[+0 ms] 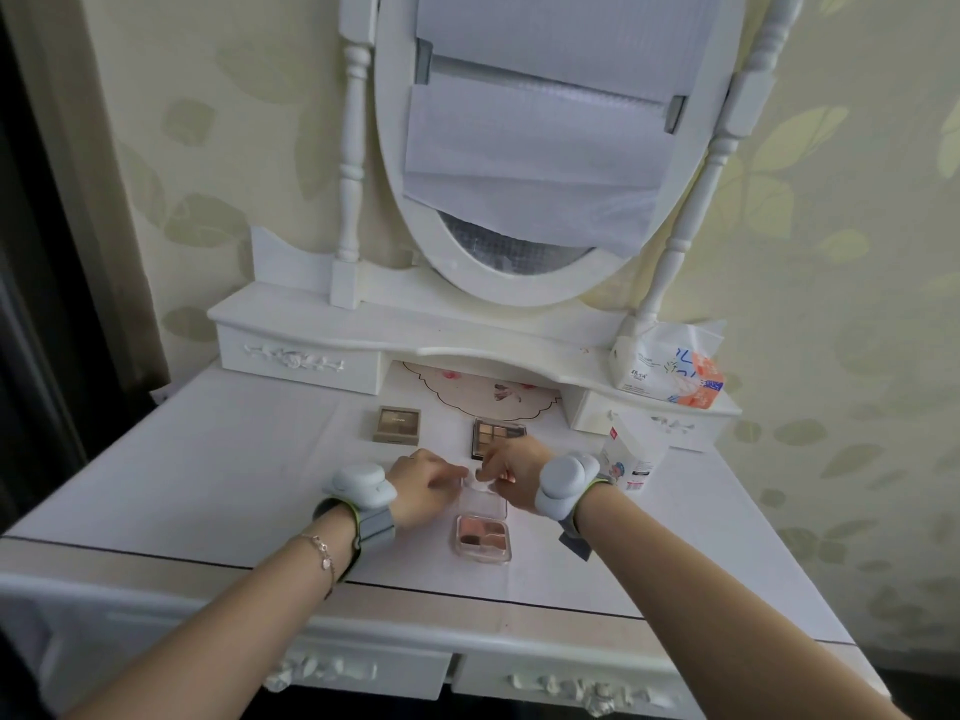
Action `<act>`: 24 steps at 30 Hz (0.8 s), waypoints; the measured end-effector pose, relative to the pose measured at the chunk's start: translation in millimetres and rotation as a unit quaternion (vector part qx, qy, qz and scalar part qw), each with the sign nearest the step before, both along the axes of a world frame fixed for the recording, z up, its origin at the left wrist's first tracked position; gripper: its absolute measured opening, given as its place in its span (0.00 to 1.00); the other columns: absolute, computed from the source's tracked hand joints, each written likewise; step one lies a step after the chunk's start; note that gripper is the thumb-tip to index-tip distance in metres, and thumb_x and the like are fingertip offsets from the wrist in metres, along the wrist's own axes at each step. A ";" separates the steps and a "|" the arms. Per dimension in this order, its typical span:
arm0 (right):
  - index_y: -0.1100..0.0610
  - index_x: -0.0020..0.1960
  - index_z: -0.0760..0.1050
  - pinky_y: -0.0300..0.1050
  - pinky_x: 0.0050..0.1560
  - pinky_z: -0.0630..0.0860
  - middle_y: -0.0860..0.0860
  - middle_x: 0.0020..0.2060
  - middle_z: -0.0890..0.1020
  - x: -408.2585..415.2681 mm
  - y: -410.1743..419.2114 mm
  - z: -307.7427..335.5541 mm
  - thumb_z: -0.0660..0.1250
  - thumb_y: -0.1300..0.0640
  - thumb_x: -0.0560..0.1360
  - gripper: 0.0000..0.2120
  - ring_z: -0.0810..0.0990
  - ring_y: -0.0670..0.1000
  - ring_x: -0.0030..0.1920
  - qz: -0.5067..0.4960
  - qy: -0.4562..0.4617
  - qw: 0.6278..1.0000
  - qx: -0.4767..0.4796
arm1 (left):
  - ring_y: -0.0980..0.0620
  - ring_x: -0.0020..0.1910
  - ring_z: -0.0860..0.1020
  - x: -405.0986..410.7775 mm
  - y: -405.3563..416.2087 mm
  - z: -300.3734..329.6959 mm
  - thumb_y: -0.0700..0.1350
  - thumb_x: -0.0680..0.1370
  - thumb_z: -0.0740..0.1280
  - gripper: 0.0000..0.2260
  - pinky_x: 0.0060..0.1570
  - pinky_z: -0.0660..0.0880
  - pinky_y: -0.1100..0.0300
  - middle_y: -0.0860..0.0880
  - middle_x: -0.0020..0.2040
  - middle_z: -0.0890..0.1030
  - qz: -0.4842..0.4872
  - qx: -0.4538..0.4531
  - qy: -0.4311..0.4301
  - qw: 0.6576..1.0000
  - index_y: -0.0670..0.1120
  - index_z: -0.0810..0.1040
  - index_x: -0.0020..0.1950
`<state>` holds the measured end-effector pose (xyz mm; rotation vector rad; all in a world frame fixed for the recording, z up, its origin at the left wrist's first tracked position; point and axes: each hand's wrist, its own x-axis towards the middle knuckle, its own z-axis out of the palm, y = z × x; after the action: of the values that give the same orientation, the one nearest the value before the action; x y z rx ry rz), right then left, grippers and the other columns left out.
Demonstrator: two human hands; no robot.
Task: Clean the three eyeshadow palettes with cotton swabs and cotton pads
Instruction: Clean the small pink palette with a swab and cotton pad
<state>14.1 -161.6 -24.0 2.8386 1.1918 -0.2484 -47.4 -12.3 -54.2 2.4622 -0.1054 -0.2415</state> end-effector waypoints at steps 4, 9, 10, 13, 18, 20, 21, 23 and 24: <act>0.58 0.58 0.79 0.40 0.48 0.64 0.55 0.59 0.77 -2.3 -4.3 -5.7 0.60 0.63 0.77 0.14 0.74 0.56 0.59 0.003 -0.014 1.000 0.023 | 0.48 0.64 0.69 -13.0 4.6 -2.7 0.75 0.54 0.59 0.50 0.62 0.66 0.58 0.47 0.61 0.71 -0.004 -0.042 0.016 0.999 0.47 0.66 0.69; 0.56 0.61 0.78 0.34 0.47 0.59 0.53 0.63 0.75 1.0 -4.1 -2.4 0.60 0.62 0.78 0.14 0.73 0.54 0.61 0.018 0.004 1.000 -0.007 | 0.54 0.62 0.61 -31.1 -0.4 -12.8 0.69 0.48 0.66 0.54 0.64 0.63 0.61 0.55 0.57 0.61 -0.030 0.020 -0.010 0.999 0.48 0.59 0.69; 0.55 0.61 0.78 0.34 0.48 0.59 0.52 0.63 0.75 0.2 -4.5 -1.6 0.60 0.61 0.78 0.14 0.73 0.54 0.61 0.022 0.007 1.000 -0.010 | 0.54 0.61 0.62 -30.6 -1.3 -12.6 0.70 0.47 0.64 0.52 0.63 0.64 0.61 0.55 0.56 0.61 -0.029 0.029 -0.019 0.999 0.48 0.61 0.67; 0.56 0.61 0.77 0.33 0.49 0.59 0.52 0.63 0.75 -4.3 -7.2 -0.4 0.60 0.61 0.78 0.14 0.73 0.53 0.62 0.025 0.017 1.000 -0.007 | 0.53 0.61 0.64 -27.8 -1.5 -12.9 0.71 0.47 0.62 0.49 0.63 0.65 0.59 0.55 0.55 0.63 -0.030 0.038 -0.029 0.998 0.49 0.64 0.65; 0.57 0.60 0.78 0.33 0.49 0.60 0.52 0.62 0.76 -11.9 -11.5 -2.1 0.62 0.62 0.77 0.14 0.74 0.55 0.60 0.023 0.037 0.999 0.004 | 0.55 0.59 0.64 -31.1 0.3 -13.2 0.72 0.49 0.62 0.47 0.60 0.65 0.61 0.56 0.54 0.64 -0.035 0.029 -0.031 0.999 0.51 0.66 0.63; 0.57 0.60 0.78 0.34 0.49 0.61 0.52 0.62 0.76 -13.1 -11.7 -1.3 0.62 0.61 0.77 0.13 0.74 0.54 0.60 0.018 0.047 0.999 0.005 | 0.55 0.57 0.64 -32.2 -0.7 -13.8 0.73 0.49 0.60 0.45 0.58 0.65 0.62 0.56 0.53 0.64 -0.027 0.031 -0.040 0.998 0.52 0.67 0.62; 0.57 0.60 0.78 0.34 0.50 0.61 0.52 0.62 0.76 -12.7 -11.0 -0.5 0.62 0.61 0.77 0.13 0.74 0.54 0.60 0.015 0.051 0.999 0.002 | 0.56 0.57 0.63 -32.4 -1.0 -13.7 0.73 0.49 0.59 0.45 0.58 0.64 0.62 0.56 0.53 0.64 -0.025 0.031 -0.040 0.998 0.52 0.67 0.61; 0.58 0.59 0.79 0.35 0.51 0.62 0.52 0.62 0.77 -10.9 -9.8 0.6 0.63 0.61 0.77 0.13 0.74 0.54 0.60 0.006 0.068 0.998 0.001 | 0.56 0.56 0.63 -33.0 -1.5 -13.7 0.72 0.49 0.59 0.45 0.59 0.65 0.61 0.56 0.52 0.64 -0.019 0.032 -0.038 0.999 0.52 0.68 0.61; 0.59 0.58 0.79 0.35 0.51 0.63 0.53 0.60 0.78 -9.9 -9.5 0.6 0.63 0.61 0.77 0.12 0.75 0.55 0.59 0.002 0.076 0.997 0.006 | 0.56 0.56 0.63 -33.0 -1.5 -14.0 0.72 0.49 0.59 0.44 0.59 0.65 0.61 0.56 0.52 0.64 -0.016 0.032 -0.038 0.999 0.53 0.68 0.61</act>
<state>4.2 -171.1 -23.4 2.8720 1.2275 -0.4676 -80.5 -13.7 -68.2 2.5353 -0.1717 -0.1683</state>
